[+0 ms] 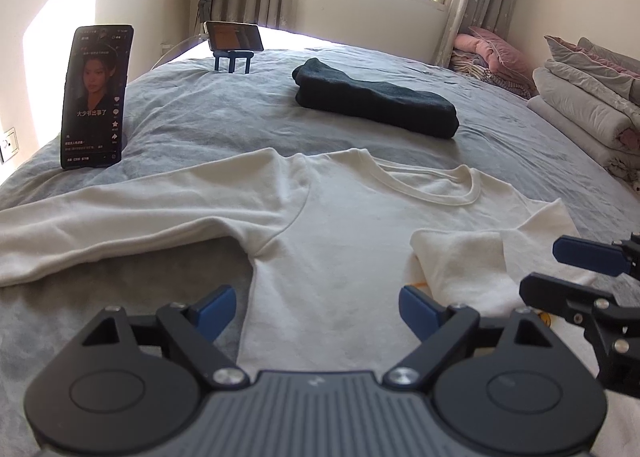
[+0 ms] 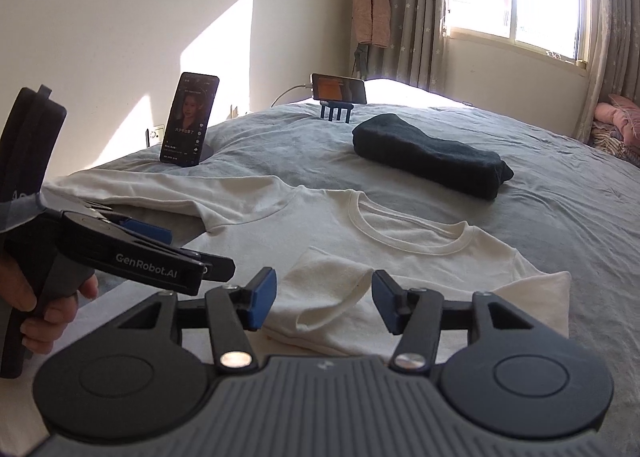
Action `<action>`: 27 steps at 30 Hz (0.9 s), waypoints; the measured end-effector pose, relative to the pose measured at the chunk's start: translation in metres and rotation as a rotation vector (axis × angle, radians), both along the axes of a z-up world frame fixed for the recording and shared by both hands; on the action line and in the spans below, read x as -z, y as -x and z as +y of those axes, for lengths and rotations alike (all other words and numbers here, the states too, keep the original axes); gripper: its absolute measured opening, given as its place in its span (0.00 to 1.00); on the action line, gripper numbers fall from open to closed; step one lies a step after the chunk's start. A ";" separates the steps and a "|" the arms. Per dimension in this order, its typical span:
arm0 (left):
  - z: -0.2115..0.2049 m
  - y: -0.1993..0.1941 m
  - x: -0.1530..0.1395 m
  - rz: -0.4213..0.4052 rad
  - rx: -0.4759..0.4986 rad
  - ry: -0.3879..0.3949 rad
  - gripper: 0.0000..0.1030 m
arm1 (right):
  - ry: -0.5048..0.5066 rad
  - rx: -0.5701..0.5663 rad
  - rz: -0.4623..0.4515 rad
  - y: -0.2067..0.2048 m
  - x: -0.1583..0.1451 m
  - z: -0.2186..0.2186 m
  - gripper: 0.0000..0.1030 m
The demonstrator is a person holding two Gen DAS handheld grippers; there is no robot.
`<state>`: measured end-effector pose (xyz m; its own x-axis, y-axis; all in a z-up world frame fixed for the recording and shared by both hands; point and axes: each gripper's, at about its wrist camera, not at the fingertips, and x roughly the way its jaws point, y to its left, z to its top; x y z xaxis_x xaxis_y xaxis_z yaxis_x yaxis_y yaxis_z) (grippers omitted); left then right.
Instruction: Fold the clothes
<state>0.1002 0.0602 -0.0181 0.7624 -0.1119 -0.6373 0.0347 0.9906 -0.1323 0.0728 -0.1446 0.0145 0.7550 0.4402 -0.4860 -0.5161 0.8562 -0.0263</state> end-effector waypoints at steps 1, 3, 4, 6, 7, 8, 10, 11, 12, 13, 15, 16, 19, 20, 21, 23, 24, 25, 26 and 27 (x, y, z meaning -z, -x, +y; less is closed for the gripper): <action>-0.001 0.000 0.000 -0.001 0.006 -0.001 0.87 | -0.005 0.021 0.003 -0.002 0.000 -0.004 0.55; -0.002 0.001 0.000 -0.004 0.018 -0.003 0.86 | -0.003 0.058 0.009 -0.007 0.001 -0.009 0.55; -0.003 0.001 -0.001 -0.004 0.024 -0.004 0.85 | 0.002 0.075 0.013 -0.009 0.002 -0.011 0.55; -0.005 0.002 -0.001 -0.004 0.042 -0.007 0.85 | 0.028 0.099 0.023 -0.013 0.006 -0.012 0.55; -0.007 0.002 -0.001 -0.004 0.051 -0.009 0.85 | 0.043 0.109 0.030 -0.015 0.009 -0.013 0.55; -0.008 0.003 0.000 -0.003 0.061 -0.014 0.85 | 0.058 0.118 0.037 -0.017 0.011 -0.013 0.55; -0.012 0.004 0.000 -0.004 0.079 -0.027 0.85 | 0.091 0.131 0.053 -0.020 0.018 -0.012 0.55; -0.014 0.004 0.000 -0.004 0.089 -0.035 0.85 | 0.104 0.135 0.060 -0.021 0.021 -0.010 0.55; -0.016 0.005 0.001 -0.005 0.100 -0.044 0.85 | 0.117 0.138 0.067 -0.023 0.024 -0.009 0.55; -0.017 0.005 0.001 -0.004 0.110 -0.048 0.85 | 0.124 0.139 0.073 -0.024 0.027 -0.007 0.55; -0.020 0.006 0.002 0.007 0.144 -0.043 0.85 | 0.114 0.129 0.082 -0.027 0.030 -0.003 0.55; -0.022 0.006 0.003 0.017 0.165 -0.036 0.85 | 0.101 0.121 0.088 -0.028 0.031 -0.001 0.55; -0.026 0.007 0.005 0.035 0.216 -0.018 0.83 | 0.009 0.066 0.112 -0.027 0.027 0.001 0.55; -0.027 0.008 0.005 0.032 0.222 -0.020 0.83 | 0.004 0.066 0.109 -0.027 0.025 0.002 0.54; -0.028 0.009 0.005 0.027 0.225 -0.026 0.83 | -0.001 0.067 0.107 -0.026 0.023 0.002 0.54; -0.028 0.010 0.005 0.019 0.227 -0.026 0.83 | -0.003 0.072 0.104 -0.025 0.021 0.001 0.54; -0.028 0.010 0.004 0.018 0.223 -0.021 0.83 | -0.001 0.077 0.103 -0.024 0.021 0.000 0.54; -0.027 0.009 0.005 0.017 0.215 -0.013 0.83 | 0.004 0.083 0.103 -0.024 0.021 -0.001 0.54; -0.026 0.009 0.005 0.016 0.206 -0.006 0.83 | 0.012 0.089 0.101 -0.024 0.021 -0.002 0.54; -0.025 0.008 0.005 0.016 0.198 0.001 0.82 | 0.021 0.095 0.098 -0.024 0.022 -0.003 0.54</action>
